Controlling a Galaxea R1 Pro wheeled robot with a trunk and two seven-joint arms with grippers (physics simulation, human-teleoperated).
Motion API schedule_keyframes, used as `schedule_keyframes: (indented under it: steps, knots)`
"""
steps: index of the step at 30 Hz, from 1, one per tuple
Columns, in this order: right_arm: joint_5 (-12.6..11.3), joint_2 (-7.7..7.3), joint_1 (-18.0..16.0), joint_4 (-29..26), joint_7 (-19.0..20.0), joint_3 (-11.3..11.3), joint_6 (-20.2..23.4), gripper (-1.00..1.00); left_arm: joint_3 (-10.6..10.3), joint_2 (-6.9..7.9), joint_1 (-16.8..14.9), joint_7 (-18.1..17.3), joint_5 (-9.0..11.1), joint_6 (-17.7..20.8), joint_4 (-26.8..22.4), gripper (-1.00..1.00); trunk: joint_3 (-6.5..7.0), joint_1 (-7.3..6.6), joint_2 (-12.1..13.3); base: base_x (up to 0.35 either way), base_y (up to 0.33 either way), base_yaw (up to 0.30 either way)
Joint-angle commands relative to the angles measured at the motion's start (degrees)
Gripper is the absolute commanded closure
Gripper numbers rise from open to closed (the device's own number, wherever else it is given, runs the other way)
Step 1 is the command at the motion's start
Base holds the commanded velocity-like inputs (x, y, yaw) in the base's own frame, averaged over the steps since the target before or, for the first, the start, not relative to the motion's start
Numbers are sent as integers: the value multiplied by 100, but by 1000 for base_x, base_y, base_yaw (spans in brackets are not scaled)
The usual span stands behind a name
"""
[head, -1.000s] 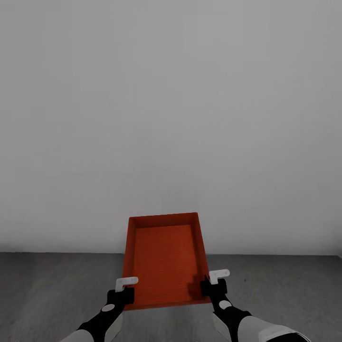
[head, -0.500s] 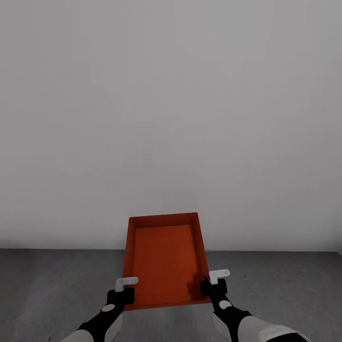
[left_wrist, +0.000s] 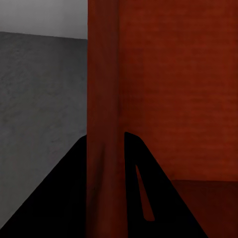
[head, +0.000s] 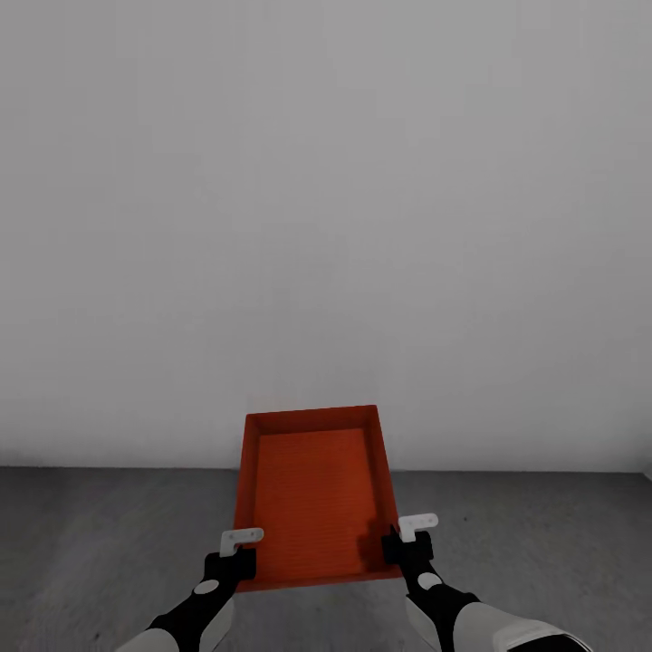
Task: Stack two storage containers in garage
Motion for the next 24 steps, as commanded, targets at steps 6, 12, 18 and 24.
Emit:
schedule_keyframes:
  steps: [6, 12, 18, 24]
  knots:
    - [103, 2, -5, 12, -15, -251, 18, 100, -67, 3, -4, 85, 5, -208, -8, 100, -170, 133, -248, 0, 0, 0]
    - [103, 2, -5, 12, -15, -251, 18, 100, -67, 2, -4, 85, 3, -208, -8, 100, -333, 264, -488, -2, 0, 0]
    - [103, 0, -5, 12, -15, -251, 18, 100, -67, 8, -4, 85, -4, -208, -8, 100, -496, 396, -729, -65, 0, 0]
    - [103, -4, -5, 12, -14, -251, 18, 100, -67, 10, -4, 85, -5, -208, -8, 100, -658, 528, -970, -83, 0, 0]
